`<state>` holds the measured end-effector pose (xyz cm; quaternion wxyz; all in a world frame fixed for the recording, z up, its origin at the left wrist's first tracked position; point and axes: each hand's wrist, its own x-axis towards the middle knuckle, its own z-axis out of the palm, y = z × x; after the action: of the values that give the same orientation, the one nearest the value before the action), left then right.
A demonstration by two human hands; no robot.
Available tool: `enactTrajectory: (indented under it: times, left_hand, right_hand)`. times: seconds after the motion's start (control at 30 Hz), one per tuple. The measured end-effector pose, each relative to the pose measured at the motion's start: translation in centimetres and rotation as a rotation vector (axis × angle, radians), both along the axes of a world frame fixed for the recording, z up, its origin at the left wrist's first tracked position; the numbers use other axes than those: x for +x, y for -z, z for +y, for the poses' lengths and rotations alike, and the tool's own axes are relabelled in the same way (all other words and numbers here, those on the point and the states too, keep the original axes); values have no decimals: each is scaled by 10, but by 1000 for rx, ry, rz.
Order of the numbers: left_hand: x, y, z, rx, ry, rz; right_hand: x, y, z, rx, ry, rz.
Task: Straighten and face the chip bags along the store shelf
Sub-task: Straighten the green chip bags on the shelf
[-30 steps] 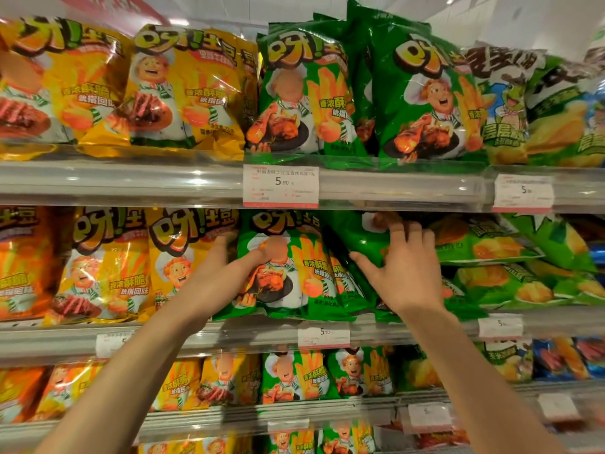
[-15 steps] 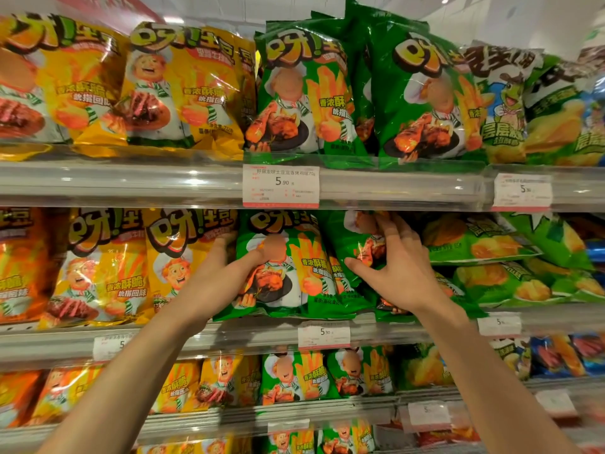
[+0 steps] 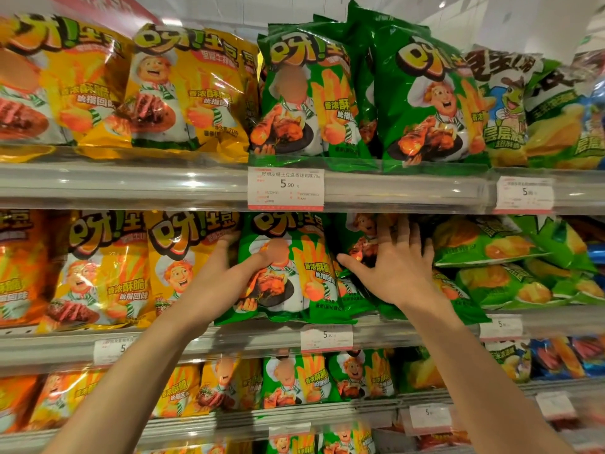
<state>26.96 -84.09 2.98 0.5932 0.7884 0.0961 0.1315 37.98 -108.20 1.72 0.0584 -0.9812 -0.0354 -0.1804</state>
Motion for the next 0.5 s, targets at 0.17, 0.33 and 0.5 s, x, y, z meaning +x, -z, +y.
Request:
enactTrajectory:
  times: [0.17, 0.33, 0.5]
  left_hand:
    - [0, 2, 2, -5, 13, -17]
    - [0, 3, 2, -6, 21, -39]
    - [0, 7, 3, -13, 29, -71]
  right_hand:
    - [7, -4, -3, -9, 41, -59]
    - [15, 1, -8, 9, -4, 20]
    - [2, -3, -14, 257, -138, -165]
